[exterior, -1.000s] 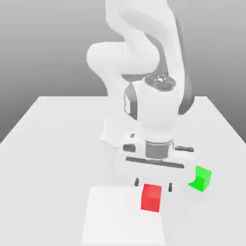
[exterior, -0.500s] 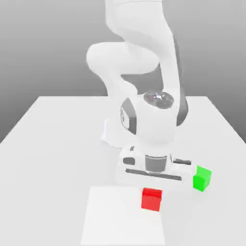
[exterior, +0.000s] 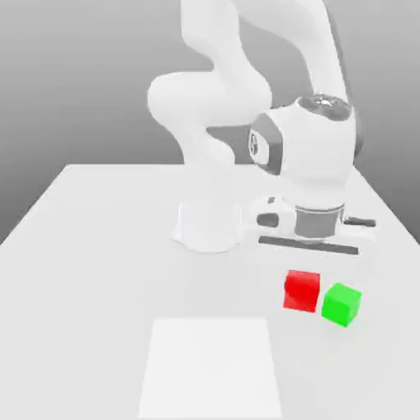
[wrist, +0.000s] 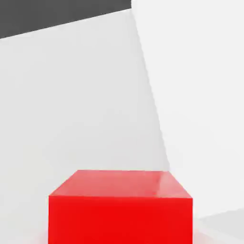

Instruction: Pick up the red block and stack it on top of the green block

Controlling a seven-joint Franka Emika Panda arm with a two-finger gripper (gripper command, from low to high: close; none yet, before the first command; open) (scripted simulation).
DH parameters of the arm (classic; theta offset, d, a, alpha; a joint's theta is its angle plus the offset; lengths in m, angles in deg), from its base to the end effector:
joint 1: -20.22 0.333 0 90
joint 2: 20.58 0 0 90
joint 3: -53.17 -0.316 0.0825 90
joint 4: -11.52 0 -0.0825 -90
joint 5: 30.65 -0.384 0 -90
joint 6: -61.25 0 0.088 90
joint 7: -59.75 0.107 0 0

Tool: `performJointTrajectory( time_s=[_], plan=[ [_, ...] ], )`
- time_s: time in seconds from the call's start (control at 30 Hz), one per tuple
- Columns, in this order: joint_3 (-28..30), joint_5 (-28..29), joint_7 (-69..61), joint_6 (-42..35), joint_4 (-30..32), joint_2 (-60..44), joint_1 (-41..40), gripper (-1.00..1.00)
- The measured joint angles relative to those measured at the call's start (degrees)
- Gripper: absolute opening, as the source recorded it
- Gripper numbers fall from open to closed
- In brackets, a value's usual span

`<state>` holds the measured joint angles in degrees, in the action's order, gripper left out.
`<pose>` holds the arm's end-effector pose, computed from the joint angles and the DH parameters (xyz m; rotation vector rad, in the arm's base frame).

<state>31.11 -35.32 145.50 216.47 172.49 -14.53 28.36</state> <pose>0.3269 0.1816 0.2338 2.7187 -1.5667 0.0065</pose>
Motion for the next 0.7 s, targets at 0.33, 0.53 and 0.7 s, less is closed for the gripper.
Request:
performJointTrajectory(
  time_s=[0.33, 0.53, 0.7],
  plan=[
    [-7.29, -1.10, 13.01, 1.19, 0.71, 0.12, 5.02, -1.00],
    [-7.04, 8.11, 19.57, 7.23, 0.54, -6.81, 2.92, -1.00],
    [-4.52, 15.38, 24.69, 11.08, 0.58, -11.47, 3.99, 1.00]
  ],
)
